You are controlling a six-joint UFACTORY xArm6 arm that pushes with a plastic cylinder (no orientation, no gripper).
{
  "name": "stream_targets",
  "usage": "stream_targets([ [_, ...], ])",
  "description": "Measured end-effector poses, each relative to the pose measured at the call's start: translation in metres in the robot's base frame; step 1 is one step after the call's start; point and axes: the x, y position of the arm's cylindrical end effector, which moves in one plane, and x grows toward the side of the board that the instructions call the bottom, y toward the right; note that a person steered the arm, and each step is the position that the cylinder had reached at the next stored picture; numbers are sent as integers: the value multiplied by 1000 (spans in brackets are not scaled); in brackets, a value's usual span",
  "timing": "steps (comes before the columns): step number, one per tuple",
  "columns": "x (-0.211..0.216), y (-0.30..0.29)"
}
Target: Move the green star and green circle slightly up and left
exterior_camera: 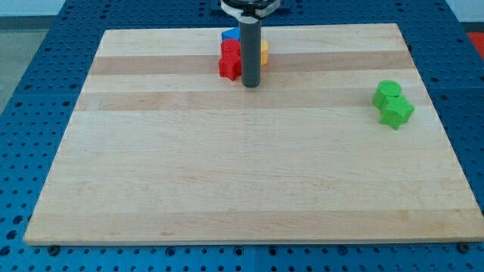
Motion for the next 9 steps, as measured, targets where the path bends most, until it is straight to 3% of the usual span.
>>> stream_targets([
  [1, -2, 4],
  [3, 55, 17],
  [5, 110, 86],
  [9, 138, 246],
])
